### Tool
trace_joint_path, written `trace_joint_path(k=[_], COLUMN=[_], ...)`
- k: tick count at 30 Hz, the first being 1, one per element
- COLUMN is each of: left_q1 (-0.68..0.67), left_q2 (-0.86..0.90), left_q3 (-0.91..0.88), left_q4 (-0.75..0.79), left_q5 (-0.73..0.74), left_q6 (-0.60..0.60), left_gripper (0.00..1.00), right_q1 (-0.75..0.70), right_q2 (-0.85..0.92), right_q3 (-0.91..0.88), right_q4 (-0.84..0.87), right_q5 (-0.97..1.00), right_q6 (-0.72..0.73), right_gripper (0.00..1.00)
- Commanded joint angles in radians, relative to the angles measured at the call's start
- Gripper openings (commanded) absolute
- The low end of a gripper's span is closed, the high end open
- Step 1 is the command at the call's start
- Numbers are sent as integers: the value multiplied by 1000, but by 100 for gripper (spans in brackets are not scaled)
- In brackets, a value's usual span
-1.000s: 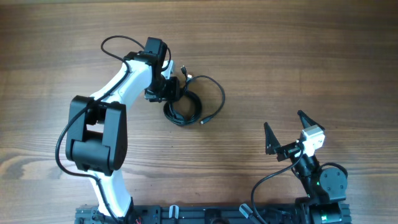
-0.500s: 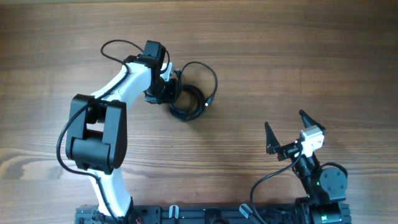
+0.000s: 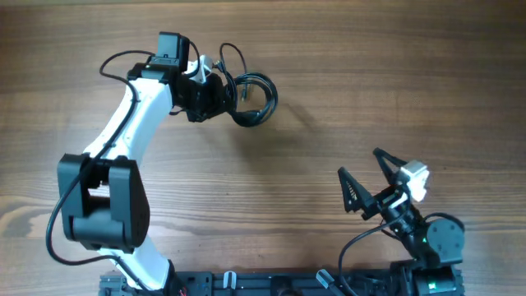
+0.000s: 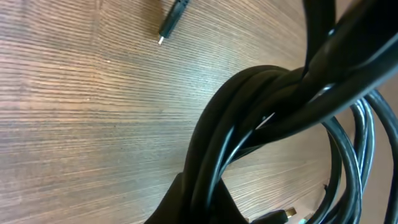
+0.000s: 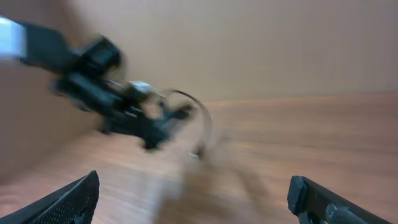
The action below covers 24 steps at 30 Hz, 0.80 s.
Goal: Untangle cables
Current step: 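Move the right gripper to the coil and grasp a cable strand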
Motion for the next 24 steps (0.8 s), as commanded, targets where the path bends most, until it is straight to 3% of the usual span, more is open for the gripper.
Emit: trace_joint_path(k=[1, 4, 9, 12, 14, 17, 18, 21, 24], left_q1=[8, 8, 6, 6, 5, -6, -15, -55, -103], left_q2=[-39, -39, -39, -39, -39, -39, -39, -39, -39], left_q3=[26, 26, 26, 26, 26, 26, 26, 26, 26], left_q4=[20, 26, 47, 46, 46, 46, 46, 46, 46], left_q5=[-27, -30, -29, -29, -26, -21, -16, -10, -10], left_q6=[-31, -31, -32, -64, -114, -163, -171, -190, -197], left_gripper=[4, 4, 4, 4, 4, 4, 4, 4, 4], right_q1=[0, 0, 0, 0, 0, 0, 0, 11, 79], right_q2=[154, 436, 967, 1187, 1263, 1336, 1360, 1405, 1430], right_q3=[119, 297, 723, 905, 915, 915, 915, 915, 915], right_q4=[49, 28, -214, -271, -190, -139, -104, -103, -154], right_q5=[-165, -223, -387, -515, -540, -502, -478, -380, -245], right_q6=[152, 146, 7, -23, 7, 309, 323, 333, 355], right_gripper=[100, 100, 100, 100, 100, 100, 100, 81, 80])
